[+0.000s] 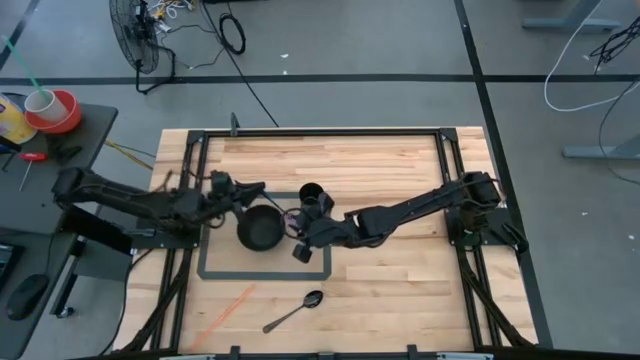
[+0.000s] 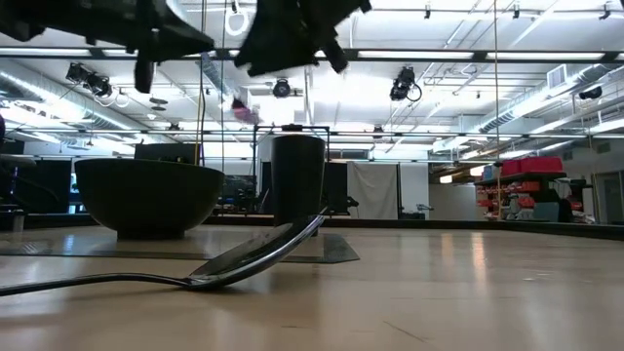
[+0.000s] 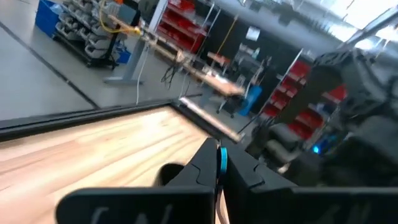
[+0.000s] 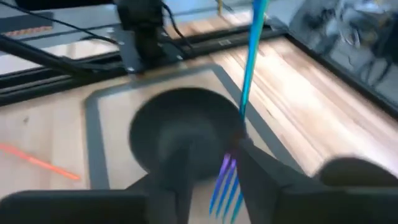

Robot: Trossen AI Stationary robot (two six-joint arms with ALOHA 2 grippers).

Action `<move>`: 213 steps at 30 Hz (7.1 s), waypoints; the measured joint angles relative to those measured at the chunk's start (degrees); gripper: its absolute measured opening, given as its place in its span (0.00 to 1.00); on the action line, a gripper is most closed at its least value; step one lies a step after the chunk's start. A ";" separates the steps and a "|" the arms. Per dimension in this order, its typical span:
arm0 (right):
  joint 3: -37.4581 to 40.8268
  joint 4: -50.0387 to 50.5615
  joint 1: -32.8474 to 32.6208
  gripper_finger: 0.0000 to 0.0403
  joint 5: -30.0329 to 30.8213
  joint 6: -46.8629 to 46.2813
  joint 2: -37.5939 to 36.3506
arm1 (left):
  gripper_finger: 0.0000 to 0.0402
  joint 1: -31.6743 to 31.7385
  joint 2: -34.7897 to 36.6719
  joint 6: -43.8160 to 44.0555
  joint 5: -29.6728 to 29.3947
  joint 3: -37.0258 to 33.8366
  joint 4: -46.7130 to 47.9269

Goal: Pick & Place Utensil
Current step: Put the blue fork into the black bowl, then put the black spoon into the black bowl

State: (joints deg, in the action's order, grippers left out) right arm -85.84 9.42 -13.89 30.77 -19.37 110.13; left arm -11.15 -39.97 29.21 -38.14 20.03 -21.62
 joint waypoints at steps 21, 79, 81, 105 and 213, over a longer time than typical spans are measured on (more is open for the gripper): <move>0.00 -6.68 0.37 0.40 -0.40 4.87 0.00 | 0.02 28.52 11.08 8.46 30.48 6.61 41.59; 0.00 -5.10 -0.07 0.39 -6.10 7.09 0.07 | 0.13 38.88 -7.89 3.58 40.65 6.58 42.52; 0.00 -5.10 -0.19 0.39 -8.09 8.58 0.07 | 0.13 38.88 -7.86 1.88 40.28 6.58 42.42; -2.42 -9.31 -6.11 0.37 -30.96 23.08 7.88 | 0.56 37.32 1.56 -7.11 34.56 17.50 53.07; -18.03 -1.40 5.09 0.04 11.76 11.24 14.47 | 0.27 -8.59 14.46 14.92 -17.18 -3.65 14.20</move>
State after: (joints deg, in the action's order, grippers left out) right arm -103.88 8.01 -8.80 42.53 -8.13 124.60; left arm -19.75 -25.51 44.13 -55.32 16.38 -7.42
